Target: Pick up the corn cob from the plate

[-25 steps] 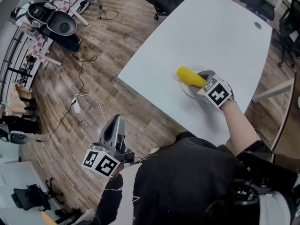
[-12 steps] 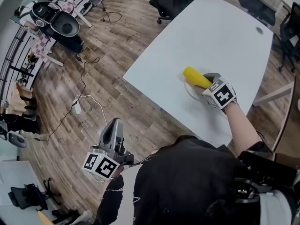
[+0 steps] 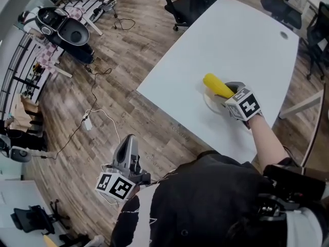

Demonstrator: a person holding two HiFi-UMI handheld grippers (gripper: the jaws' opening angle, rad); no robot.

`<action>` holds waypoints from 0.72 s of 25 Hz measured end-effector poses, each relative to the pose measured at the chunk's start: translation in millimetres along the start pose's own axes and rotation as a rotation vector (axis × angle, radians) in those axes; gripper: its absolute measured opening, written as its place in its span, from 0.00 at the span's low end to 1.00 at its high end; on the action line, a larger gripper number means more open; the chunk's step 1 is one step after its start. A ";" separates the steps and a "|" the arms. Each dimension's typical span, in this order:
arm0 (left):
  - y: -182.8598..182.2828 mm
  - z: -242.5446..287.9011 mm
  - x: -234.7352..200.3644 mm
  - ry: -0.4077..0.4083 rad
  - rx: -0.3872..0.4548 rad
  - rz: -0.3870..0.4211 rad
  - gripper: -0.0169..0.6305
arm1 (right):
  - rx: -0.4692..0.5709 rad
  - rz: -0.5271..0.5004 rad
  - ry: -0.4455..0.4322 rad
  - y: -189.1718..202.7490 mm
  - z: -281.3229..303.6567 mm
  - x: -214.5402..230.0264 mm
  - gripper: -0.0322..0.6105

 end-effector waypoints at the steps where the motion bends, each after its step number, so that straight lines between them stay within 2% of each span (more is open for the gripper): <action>1: 1.1 -1.3 -0.2 -0.004 0.002 -0.003 0.05 | 0.005 0.012 0.003 0.2 -0.7 0.7 0.43; 10: 10.1 -12.7 -15.0 0.001 -0.008 -0.021 0.05 | 0.083 0.046 0.053 -8.3 -3.4 -13.6 0.43; 18: -13.0 -9.8 -25.0 0.078 -0.021 -0.009 0.05 | 0.129 0.124 0.103 -20.6 -21.9 -40.1 0.43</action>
Point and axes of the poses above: the fingertips, and each gripper's own axes: z forward along the fingers, x to its right, y out of its underside, the point moved 7 cm from there along -z, backward along the fingers, and after that the axes turned 8 degrees about x, right-handed, at the moved point
